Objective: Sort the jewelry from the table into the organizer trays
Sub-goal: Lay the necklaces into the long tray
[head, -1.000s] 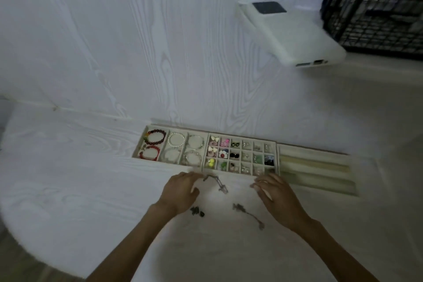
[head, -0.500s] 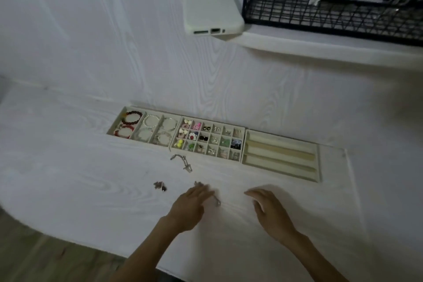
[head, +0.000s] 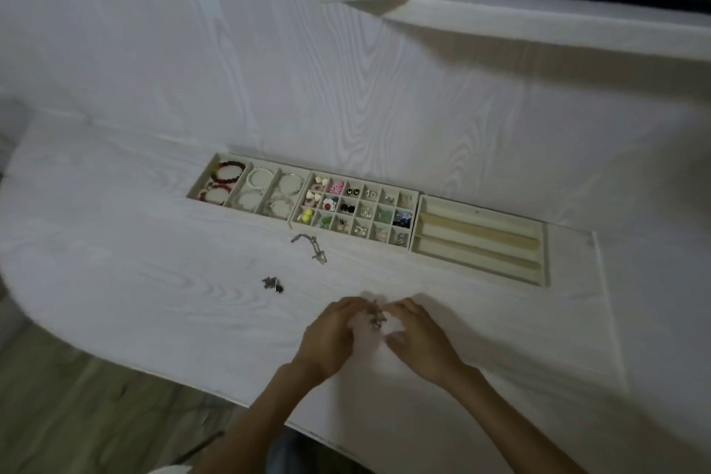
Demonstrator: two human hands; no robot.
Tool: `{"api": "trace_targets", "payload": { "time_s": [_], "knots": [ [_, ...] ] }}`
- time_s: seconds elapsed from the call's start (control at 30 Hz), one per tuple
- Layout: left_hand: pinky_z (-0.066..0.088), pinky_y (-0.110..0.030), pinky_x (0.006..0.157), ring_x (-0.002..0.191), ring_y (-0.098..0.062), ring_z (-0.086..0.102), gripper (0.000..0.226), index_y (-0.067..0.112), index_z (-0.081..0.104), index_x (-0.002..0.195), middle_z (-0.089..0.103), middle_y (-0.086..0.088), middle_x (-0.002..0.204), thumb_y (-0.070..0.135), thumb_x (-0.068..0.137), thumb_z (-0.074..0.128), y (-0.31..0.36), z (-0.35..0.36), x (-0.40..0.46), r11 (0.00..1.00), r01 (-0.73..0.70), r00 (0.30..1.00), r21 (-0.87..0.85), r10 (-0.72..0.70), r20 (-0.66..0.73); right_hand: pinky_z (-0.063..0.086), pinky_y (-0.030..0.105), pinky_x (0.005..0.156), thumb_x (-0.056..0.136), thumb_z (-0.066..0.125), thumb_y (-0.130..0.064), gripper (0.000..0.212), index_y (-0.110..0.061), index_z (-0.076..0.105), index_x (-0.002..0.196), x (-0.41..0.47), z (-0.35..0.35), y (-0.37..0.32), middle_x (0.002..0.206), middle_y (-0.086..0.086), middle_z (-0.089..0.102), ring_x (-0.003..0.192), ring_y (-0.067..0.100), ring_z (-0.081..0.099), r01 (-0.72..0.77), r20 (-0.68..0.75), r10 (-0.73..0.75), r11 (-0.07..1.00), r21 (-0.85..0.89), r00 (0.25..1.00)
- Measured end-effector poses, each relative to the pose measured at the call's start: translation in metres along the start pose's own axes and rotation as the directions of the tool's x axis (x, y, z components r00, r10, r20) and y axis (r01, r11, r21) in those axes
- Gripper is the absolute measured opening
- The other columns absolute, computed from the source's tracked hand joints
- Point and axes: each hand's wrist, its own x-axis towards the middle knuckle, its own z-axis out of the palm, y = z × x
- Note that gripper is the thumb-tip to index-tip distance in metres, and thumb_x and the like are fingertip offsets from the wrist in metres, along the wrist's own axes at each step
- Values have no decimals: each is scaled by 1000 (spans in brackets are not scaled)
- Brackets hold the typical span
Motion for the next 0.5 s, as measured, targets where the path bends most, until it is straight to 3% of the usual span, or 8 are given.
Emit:
{"api": "trace_targets", "payload": {
  "time_s": [0.13, 0.23, 0.3, 0.4, 0.5],
  "knots": [
    [48, -33, 92, 119, -14, 47, 46, 26, 47, 135, 50, 6, 134, 15, 90, 50, -23, -17, -5, 966, 224, 975, 131, -222, -29, 45, 28, 86, 83, 65, -31, 42, -25, 49, 122, 15, 18, -20, 118, -8, 48, 107, 11, 48, -31, -39, 31, 1000, 7, 999],
    [51, -36, 84, 114, -17, 50, 35, 25, 54, 126, 53, 3, 126, 17, 93, 49, -31, -38, 2, 907, 411, 876, 90, -366, -315, 44, 27, 88, 89, 59, -28, 45, -20, 45, 130, 32, 20, -37, 124, -3, 48, 110, 15, 49, 11, -79, -14, 999, -50, 997],
    [51, -39, 84, 119, -22, 45, 38, 24, 53, 129, 49, -1, 133, 11, 94, 45, -43, -55, 8, 879, 459, 831, 129, -373, -414, 44, 30, 91, 92, 53, -23, 43, -17, 44, 134, 45, 19, -50, 127, 0, 47, 115, 19, 47, 59, -91, -69, 992, -111, 993],
    [49, -37, 87, 124, -21, 42, 41, 23, 55, 131, 47, 3, 139, 9, 94, 43, -68, -76, 14, 873, 404, 901, 273, -328, -283, 46, 35, 92, 94, 51, -20, 36, -17, 48, 130, 61, 20, -64, 125, 1, 48, 115, 19, 47, 104, -62, -112, 987, -122, 992],
    [49, -30, 81, 112, -16, 51, 25, 23, 67, 113, 57, 5, 125, 20, 92, 55, -84, -92, 20, 885, 343, 938, 314, -302, -174, 48, 34, 88, 95, 51, -23, 28, -21, 53, 123, 75, 22, -76, 118, -1, 53, 107, 17, 55, 96, 11, -95, 993, -62, 995]
  ]
}}
